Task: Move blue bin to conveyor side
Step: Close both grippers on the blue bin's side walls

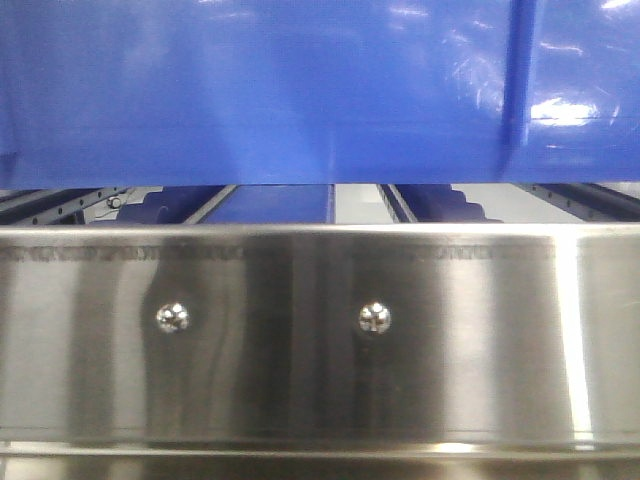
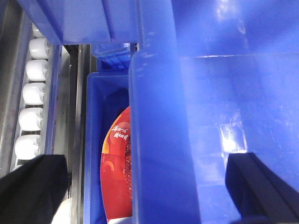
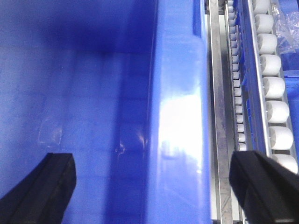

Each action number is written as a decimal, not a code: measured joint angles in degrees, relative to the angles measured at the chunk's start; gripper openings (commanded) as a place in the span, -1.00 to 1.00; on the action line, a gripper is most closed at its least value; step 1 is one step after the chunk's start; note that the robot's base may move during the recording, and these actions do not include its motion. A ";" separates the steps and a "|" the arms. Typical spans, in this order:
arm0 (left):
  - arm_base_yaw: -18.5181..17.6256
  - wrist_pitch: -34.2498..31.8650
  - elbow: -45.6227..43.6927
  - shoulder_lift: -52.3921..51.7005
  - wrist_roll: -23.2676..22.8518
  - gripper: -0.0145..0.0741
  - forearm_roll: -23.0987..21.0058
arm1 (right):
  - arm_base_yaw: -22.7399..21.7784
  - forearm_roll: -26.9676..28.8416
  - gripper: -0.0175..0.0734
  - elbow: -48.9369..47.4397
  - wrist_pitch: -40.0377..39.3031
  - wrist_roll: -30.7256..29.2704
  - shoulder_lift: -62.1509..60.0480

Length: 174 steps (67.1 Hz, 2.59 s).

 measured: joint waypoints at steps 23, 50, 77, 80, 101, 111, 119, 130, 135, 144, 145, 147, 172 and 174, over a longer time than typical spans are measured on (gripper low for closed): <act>0.00 0.00 0.00 0.00 0.00 0.63 0.00 | 0.00 0.00 0.59 0.00 0.00 0.00 0.00; 0.00 0.00 0.00 0.00 0.00 0.63 0.00 | 0.00 0.00 0.59 0.00 0.00 0.00 0.00; 0.00 0.00 0.00 -0.25 0.00 0.63 -0.09 | 0.00 0.00 0.59 -3.21 -0.01 0.00 0.00; 0.00 0.00 0.00 -0.25 0.00 0.63 -0.09 | 0.00 0.00 0.59 -3.30 -0.01 0.00 0.00; 0.00 0.10 0.00 -0.44 0.00 0.63 -0.09 | 0.00 0.00 0.59 -2.43 -0.01 0.00 0.00; 0.00 0.10 0.00 -0.49 0.00 0.63 -0.09 | 0.00 0.00 0.59 -0.82 -0.01 0.00 0.00; 0.00 0.10 0.00 -0.58 0.00 0.63 -0.09 | 0.00 0.00 0.59 -0.09 -0.01 0.00 0.00; 0.00 0.10 0.00 -0.89 0.00 0.63 -0.09 | 0.00 0.00 0.59 -0.09 -0.01 0.00 0.00; 0.00 0.10 0.00 -1.12 0.00 0.63 -0.09 | 0.00 0.00 0.59 -0.09 -0.01 0.00 0.00; 0.00 -0.01 0.00 -1.23 0.00 0.63 -0.09 | 0.00 0.00 0.59 -0.09 -0.01 0.00 0.00; 0.00 -0.01 0.00 -1.23 0.00 0.63 -0.09 | 0.00 0.00 0.59 -0.09 -0.01 0.00 0.00; 0.00 -0.01 0.00 -1.23 0.00 0.63 -0.09 | 0.00 0.00 0.59 -0.09 -0.01 0.00 0.00; 0.00 -0.01 0.00 -1.23 0.00 -0.45 -0.09 | -0.10 -1.36 -0.74 -0.09 -0.57 0.02 0.00; 0.00 -0.01 0.00 -1.23 0.00 -0.66 -0.69 | -0.10 -1.44 -0.87 -0.09 -0.57 0.13 0.00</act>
